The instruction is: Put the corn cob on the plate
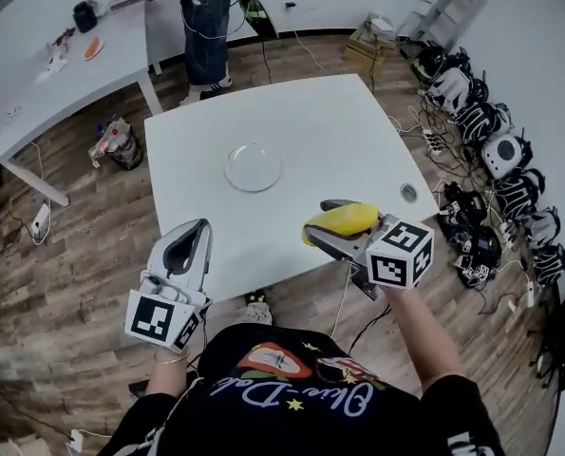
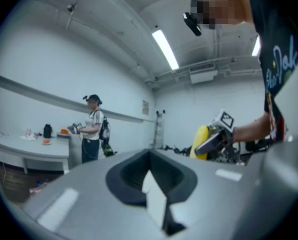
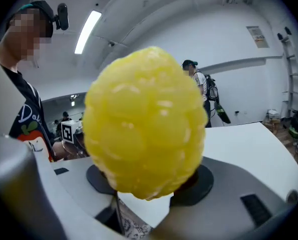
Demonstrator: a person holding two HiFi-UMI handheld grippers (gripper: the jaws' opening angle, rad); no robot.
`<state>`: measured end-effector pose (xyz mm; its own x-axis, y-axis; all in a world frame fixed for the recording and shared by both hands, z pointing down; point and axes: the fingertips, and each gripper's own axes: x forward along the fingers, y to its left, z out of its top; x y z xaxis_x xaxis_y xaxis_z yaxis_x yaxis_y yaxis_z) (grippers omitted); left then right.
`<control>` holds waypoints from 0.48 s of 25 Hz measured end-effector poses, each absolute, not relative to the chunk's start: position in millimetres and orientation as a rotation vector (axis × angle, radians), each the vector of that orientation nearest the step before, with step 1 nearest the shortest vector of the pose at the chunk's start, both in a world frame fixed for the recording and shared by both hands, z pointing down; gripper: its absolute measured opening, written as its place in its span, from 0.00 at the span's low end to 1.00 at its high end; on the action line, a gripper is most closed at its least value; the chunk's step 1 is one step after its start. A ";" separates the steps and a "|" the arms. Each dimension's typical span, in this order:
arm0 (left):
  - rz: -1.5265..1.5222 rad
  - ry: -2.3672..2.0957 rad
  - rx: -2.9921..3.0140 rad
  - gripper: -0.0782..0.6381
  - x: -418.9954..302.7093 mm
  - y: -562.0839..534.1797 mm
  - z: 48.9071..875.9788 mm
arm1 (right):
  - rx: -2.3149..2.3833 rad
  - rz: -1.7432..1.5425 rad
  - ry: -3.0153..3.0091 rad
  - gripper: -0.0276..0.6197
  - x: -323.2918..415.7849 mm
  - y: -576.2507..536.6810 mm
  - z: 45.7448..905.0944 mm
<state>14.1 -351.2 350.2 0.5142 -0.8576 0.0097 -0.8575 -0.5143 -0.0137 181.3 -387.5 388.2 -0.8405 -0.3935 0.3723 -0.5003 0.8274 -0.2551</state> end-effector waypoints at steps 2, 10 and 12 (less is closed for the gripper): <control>-0.042 1.551 -2.710 0.09 10.8 -376.1 348.8 | 0.554 0.456 -2.626 0.43 168.0 -418.0 403.8; -0.054 1.813 -2.623 0.09 -36.2 -407.4 368.0 | 0.158 0.468 -2.237 0.43 125.3 -512.6 486.4; -0.050 1.907 -2.590 0.09 -48.8 -406.1 372.6 | 0.097 0.445 -2.132 0.43 119.1 -532.9 498.6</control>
<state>-48.8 -406.1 372.6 0.2978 -0.9521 0.0693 -0.9544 -0.2955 0.0423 119.1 -532.9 498.6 -0.5692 0.0987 0.8162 -0.2359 0.9314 -0.2772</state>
